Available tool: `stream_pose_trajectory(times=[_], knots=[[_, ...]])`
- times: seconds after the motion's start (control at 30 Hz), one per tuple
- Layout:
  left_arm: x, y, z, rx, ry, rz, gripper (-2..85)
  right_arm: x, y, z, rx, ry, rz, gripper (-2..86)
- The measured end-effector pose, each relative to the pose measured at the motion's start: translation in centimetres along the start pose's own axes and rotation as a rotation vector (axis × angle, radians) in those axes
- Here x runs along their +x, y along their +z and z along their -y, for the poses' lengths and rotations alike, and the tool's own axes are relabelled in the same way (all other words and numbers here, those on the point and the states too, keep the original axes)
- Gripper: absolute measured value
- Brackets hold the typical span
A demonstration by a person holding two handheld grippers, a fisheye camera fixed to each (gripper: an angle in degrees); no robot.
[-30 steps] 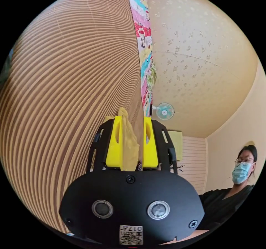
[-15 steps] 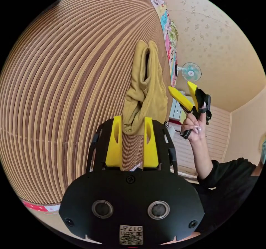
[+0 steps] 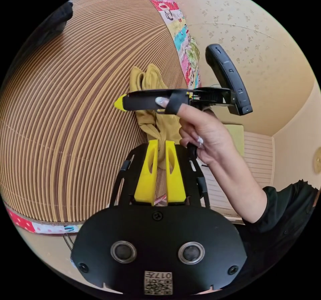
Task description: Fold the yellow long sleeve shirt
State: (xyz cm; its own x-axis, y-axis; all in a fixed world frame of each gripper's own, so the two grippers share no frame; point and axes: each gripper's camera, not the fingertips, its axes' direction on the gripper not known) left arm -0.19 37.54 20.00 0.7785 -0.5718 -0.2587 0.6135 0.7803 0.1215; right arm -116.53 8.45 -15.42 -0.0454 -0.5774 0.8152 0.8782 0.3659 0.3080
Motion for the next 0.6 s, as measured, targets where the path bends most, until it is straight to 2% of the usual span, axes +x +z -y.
stream_pose_trajectory(times=[0.13,0.2,0.3,0.33,0.4,0.47,0.5,0.57,0.6], knots=[[1.2,1.3,-0.7,0.002,0.034,0.060,3.8,-1.8,1.1,-0.2,-0.067,-0.096,-0.271,13.0],[1.7,2.0,-1.2,-0.007,0.068,0.070,4.1,-1.0,0.8,-0.8,-0.052,-0.082,-0.252,10.4],[3.6,2.5,-1.5,-0.033,0.204,0.074,5.2,2.8,-1.3,-3.1,0.059,-0.017,-0.044,8.8],[4.2,2.6,-1.6,-0.040,0.238,0.077,5.5,5.3,-2.3,-4.7,0.143,0.011,0.084,8.5],[5.6,3.1,-1.6,-0.056,0.317,-0.040,8.5,10.1,-3.3,-8.1,0.296,0.056,0.292,8.2],[5.8,4.0,-1.4,-0.075,0.321,-0.162,10.2,17.9,-2.8,-13.9,0.521,0.098,0.612,8.0],[5.8,4.7,-1.3,-0.082,0.316,-0.202,10.5,19.9,-2.3,-15.4,0.575,0.094,0.690,7.9],[5.9,6.2,-1.2,-0.091,0.322,-0.192,10.8,27.5,0.6,-21.4,0.758,0.072,0.934,7.8],[6.0,7.5,-1.1,-0.116,0.326,-0.171,11.1,29.3,1.5,-22.9,0.802,0.074,0.977,7.8]])
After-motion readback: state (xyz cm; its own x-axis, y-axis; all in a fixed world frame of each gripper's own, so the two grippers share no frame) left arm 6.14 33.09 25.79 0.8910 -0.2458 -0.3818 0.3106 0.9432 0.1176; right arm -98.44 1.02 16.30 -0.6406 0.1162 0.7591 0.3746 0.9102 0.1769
